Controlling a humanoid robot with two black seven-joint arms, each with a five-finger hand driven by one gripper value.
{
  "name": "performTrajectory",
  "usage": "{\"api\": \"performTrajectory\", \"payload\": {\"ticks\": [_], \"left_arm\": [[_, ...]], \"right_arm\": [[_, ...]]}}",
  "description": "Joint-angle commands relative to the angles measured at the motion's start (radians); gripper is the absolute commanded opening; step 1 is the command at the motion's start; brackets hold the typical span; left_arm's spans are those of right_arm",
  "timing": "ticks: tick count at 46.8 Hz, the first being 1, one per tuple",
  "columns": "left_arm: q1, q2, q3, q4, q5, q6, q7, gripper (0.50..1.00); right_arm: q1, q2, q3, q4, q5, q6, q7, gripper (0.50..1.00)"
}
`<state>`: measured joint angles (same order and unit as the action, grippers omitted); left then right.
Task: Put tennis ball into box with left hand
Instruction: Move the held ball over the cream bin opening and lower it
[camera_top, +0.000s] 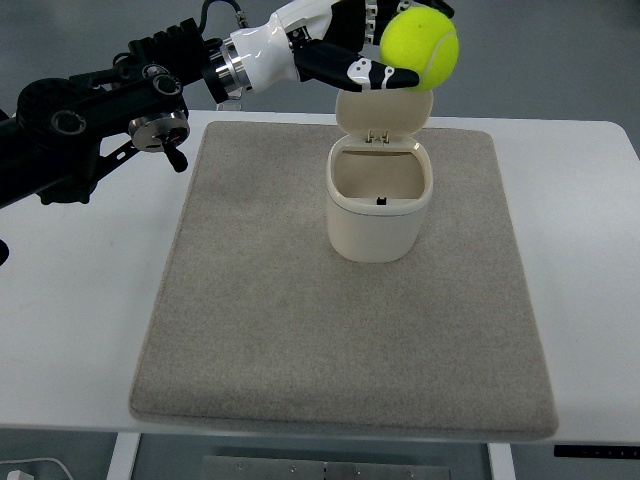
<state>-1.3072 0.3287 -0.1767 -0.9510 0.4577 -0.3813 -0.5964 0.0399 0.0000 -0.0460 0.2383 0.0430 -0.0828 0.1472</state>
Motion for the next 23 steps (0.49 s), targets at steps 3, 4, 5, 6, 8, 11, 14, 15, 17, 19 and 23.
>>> {"api": "performTrajectory", "payload": {"ticks": [3,4,5,6,8,11,14,15,17,19,23], "left_arm": [[0.006,0.000,0.020,0.003,0.001,0.001,0.001,0.585],[0.006,0.000,0.026,0.006,0.001,0.001,0.001,0.585],[0.006,0.000,0.031,0.009,0.001,0.001,0.001,0.585],[0.008,0.000,0.037,0.011,0.001,0.001,0.001,0.585],[0.014,0.000,0.045,0.012,0.001,-0.002,0.000,0.585],[0.020,0.000,0.054,0.014,0.001,-0.004,0.000,0.585],[0.025,0.001,0.065,0.018,0.001,-0.004,0.000,0.587],[0.028,0.001,0.074,0.020,0.001,-0.004,0.000,0.589],[0.031,0.001,0.094,0.027,0.001,-0.004,0.000,0.598],[0.032,0.001,0.108,0.031,0.001,-0.004,0.000,0.604],[0.034,0.003,0.128,0.035,0.001,-0.002,0.000,0.615]], "right_arm": [[0.000,0.000,0.000,0.000,0.000,0.000,0.000,0.938],[0.000,0.000,0.000,0.000,0.000,0.000,0.000,0.938],[0.000,0.000,0.000,0.000,0.000,0.000,0.000,0.938],[0.000,0.000,0.000,0.001,0.000,0.000,0.000,0.938],[0.000,0.000,0.000,0.000,0.000,0.000,0.000,0.938],[0.000,0.000,0.000,0.000,0.000,0.000,0.000,0.938],[0.000,0.000,0.000,0.001,0.000,0.000,0.000,0.938],[0.000,0.000,0.000,0.000,0.000,0.000,0.000,0.938],[0.000,0.000,0.000,0.000,0.000,0.000,0.000,0.938],[0.000,0.000,0.000,0.000,0.000,0.000,0.000,0.938],[0.000,0.000,0.000,0.001,0.000,0.000,0.000,0.938]]}}
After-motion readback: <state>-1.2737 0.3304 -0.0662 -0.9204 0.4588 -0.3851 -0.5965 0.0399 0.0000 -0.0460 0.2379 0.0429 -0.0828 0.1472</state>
